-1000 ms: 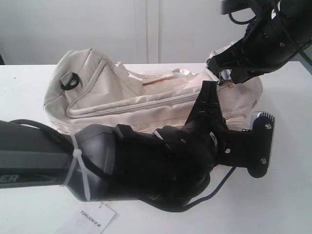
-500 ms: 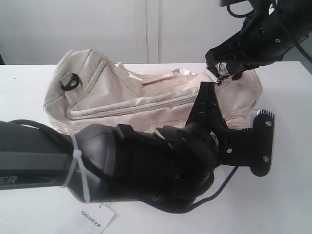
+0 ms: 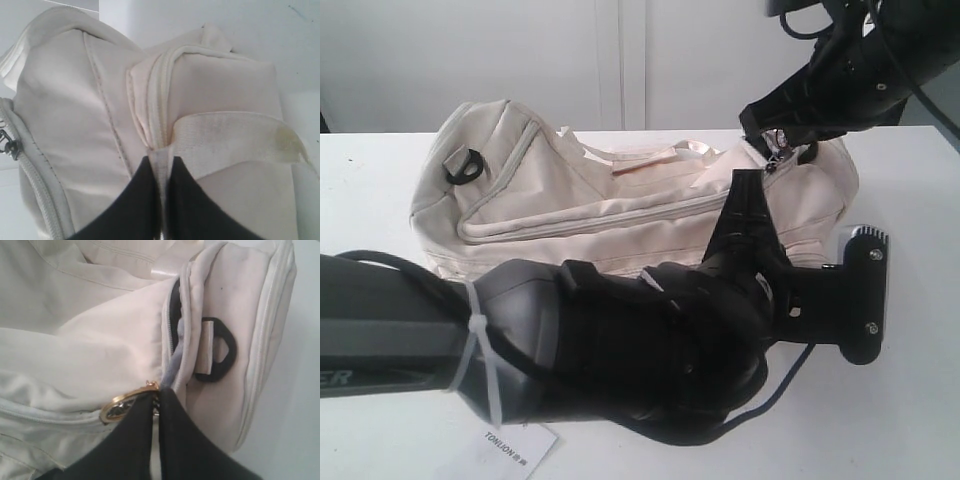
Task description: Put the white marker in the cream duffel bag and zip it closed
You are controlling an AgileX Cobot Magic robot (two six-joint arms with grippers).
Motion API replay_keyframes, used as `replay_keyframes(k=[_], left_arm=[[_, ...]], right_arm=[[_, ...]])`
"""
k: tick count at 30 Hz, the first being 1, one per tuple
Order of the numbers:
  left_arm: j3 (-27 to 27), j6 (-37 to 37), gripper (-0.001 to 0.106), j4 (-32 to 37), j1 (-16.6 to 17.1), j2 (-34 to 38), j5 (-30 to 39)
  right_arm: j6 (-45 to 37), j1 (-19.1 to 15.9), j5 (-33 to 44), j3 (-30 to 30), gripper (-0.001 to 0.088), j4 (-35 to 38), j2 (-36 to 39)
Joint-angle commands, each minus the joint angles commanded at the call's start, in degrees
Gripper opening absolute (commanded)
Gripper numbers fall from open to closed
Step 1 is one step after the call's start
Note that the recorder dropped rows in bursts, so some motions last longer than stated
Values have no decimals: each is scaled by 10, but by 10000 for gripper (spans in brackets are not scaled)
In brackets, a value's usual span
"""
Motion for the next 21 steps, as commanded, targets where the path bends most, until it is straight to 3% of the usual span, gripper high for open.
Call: replay_keyframes(k=[5,12,21], left_arm=[[0,0,0,-7,0,0,0],[0,0,0,-13,0,0,0],[0,0,0,-18,0,0,-20]], right_arm=[[2,0,-19,0,0,-27,1],[87,0,-38,0,0,-116,6],[89,0,-58,0,0,-116,26]])
